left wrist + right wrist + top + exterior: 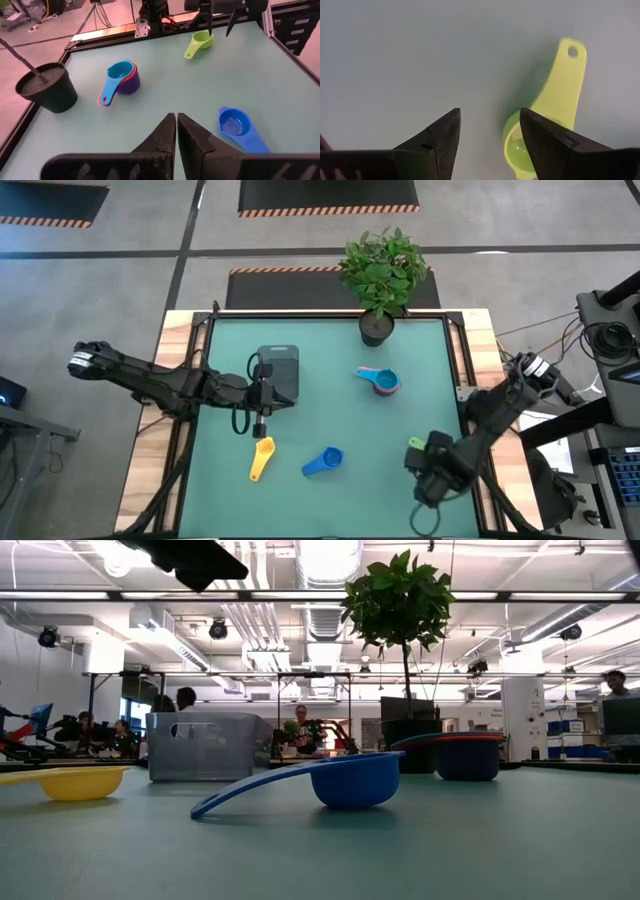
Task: Nest measuring cups in basket
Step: Stack the light green measuring cup on top of the light blue measuring cup
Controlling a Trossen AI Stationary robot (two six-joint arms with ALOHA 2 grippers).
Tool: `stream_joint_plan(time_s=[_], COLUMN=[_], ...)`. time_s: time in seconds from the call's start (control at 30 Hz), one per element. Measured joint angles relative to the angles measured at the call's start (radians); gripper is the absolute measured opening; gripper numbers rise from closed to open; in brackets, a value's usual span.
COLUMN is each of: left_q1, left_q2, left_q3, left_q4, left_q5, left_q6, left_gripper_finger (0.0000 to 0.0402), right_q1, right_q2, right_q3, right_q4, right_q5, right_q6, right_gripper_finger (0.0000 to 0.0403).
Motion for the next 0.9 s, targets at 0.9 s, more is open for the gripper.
stream_joint_plan(time_s=[0.9], left_q1=[0.0], left_q2=[0.0], left_q3=[0.002], left_q4=[0.006], left_q5=[-0.001], left_q6=[0.031], left_gripper_finger=[0.0], right_q1=[0.133], right_q2=[0.003], right_q3=[-0.217], right_q4=[0.131], right_q5=[0.073], right_q6=[0.254], right_gripper_finger=[0.0062])
